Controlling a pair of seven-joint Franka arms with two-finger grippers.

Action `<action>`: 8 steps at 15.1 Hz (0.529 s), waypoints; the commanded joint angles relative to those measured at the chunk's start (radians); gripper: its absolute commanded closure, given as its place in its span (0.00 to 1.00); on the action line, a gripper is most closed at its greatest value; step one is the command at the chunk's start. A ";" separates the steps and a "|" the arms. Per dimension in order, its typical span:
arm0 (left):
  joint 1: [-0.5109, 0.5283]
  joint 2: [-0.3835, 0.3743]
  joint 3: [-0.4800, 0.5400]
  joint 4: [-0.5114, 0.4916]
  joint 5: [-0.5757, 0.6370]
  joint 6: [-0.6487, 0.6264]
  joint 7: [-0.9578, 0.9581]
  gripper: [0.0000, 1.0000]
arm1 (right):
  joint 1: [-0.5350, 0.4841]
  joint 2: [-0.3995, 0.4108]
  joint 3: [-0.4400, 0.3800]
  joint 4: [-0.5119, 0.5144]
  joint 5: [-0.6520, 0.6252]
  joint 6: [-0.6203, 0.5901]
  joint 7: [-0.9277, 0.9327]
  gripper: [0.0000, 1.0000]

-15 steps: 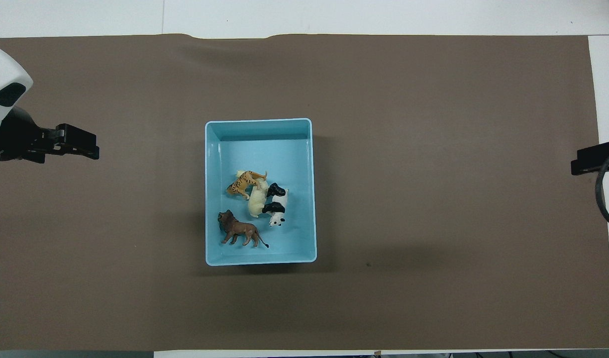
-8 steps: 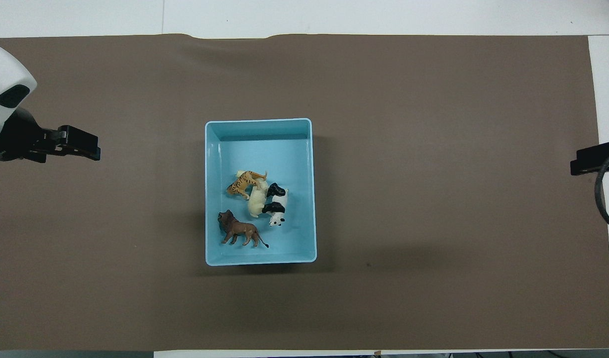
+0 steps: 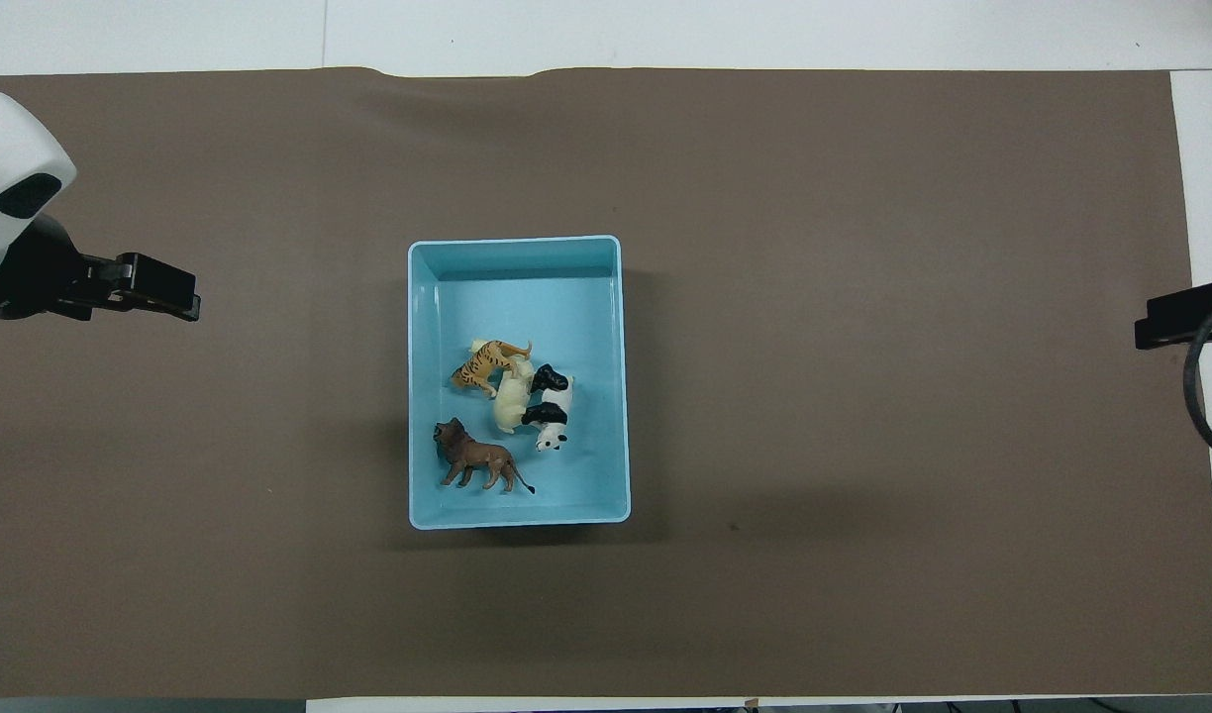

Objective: Put all toys into storage box

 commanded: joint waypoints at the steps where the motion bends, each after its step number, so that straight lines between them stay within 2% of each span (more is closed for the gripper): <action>1: -0.087 0.012 0.093 0.027 0.007 0.000 0.014 0.00 | -0.013 -0.016 0.012 -0.008 0.008 -0.012 0.002 0.00; 8: -0.076 0.007 0.100 0.023 0.008 0.011 0.014 0.00 | -0.015 -0.015 0.012 -0.007 0.009 -0.012 -0.002 0.00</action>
